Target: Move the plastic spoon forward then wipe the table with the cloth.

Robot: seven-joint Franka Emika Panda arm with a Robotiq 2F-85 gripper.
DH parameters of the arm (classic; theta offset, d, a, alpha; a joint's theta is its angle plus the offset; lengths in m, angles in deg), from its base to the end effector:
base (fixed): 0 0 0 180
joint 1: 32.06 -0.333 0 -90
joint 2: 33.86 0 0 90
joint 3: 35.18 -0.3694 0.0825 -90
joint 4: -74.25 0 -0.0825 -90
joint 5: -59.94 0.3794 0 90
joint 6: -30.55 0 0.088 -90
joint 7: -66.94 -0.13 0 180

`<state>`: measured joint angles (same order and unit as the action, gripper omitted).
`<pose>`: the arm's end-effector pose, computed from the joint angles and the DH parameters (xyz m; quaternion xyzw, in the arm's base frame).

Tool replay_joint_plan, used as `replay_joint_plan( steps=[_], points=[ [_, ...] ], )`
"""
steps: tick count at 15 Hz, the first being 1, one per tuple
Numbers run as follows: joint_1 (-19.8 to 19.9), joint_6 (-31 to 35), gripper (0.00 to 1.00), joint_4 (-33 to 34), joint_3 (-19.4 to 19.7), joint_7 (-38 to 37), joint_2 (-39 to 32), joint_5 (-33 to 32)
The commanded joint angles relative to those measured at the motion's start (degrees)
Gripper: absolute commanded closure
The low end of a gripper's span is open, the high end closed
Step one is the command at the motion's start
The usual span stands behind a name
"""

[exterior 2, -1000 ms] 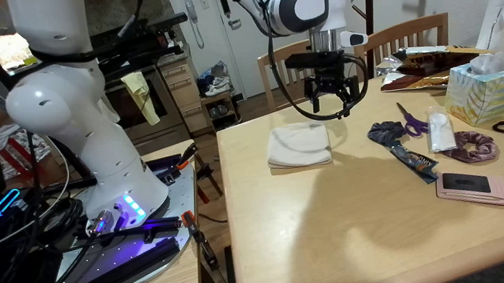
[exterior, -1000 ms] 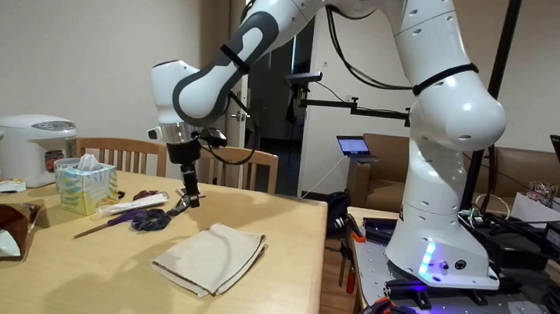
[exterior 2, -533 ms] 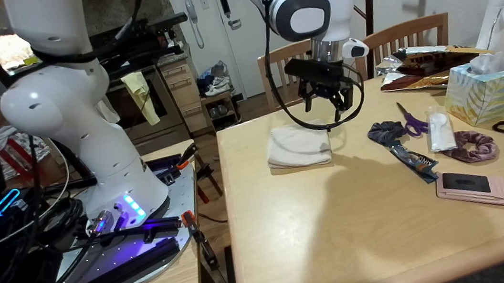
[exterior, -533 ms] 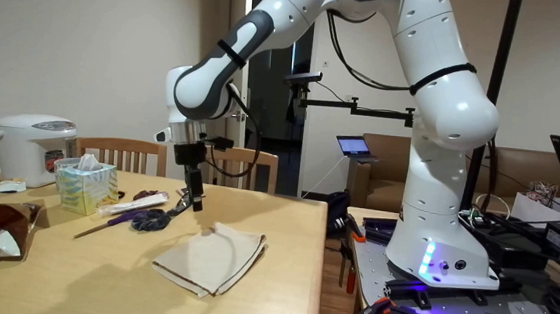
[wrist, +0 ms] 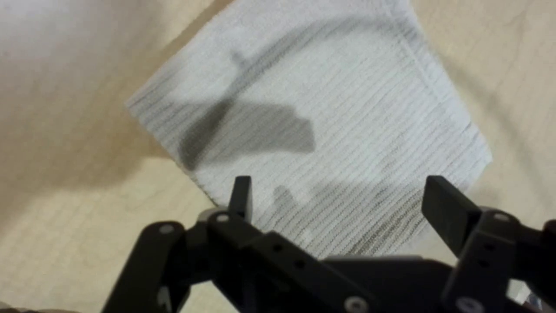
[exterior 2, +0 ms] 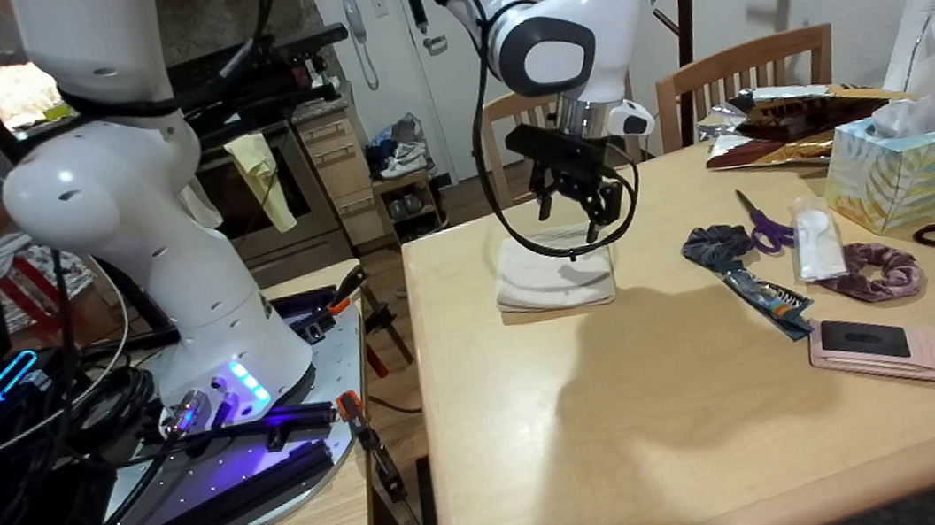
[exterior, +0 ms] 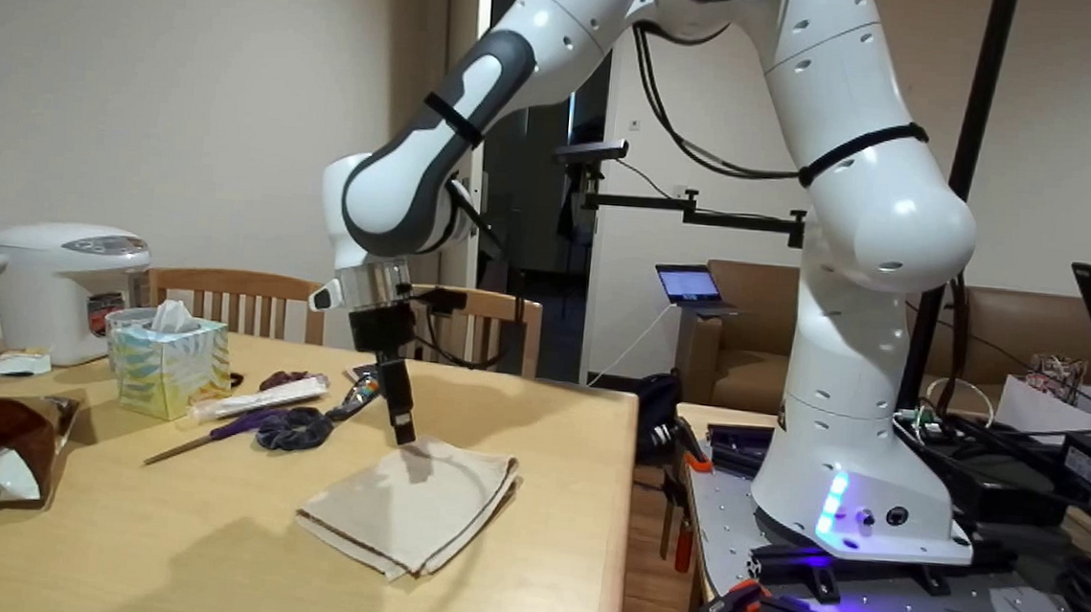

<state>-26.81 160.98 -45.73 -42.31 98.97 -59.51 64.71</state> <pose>0.5675 0.0214 0.2173 -0.9560 -0.2566 0.1122 0.0875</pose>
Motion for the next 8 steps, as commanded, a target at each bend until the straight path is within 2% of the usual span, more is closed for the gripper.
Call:
replay_joint_plan(
  steps=[1, 8],
  points=[
    [-1.8, -1.0, 0.00, -0.3, 0.1, -5.3, -0.5, 0.1],
    [-4.3, -0.9, 0.00, 0.6, 0.3, -18.7, -3.4, 2.5]
  ],
)
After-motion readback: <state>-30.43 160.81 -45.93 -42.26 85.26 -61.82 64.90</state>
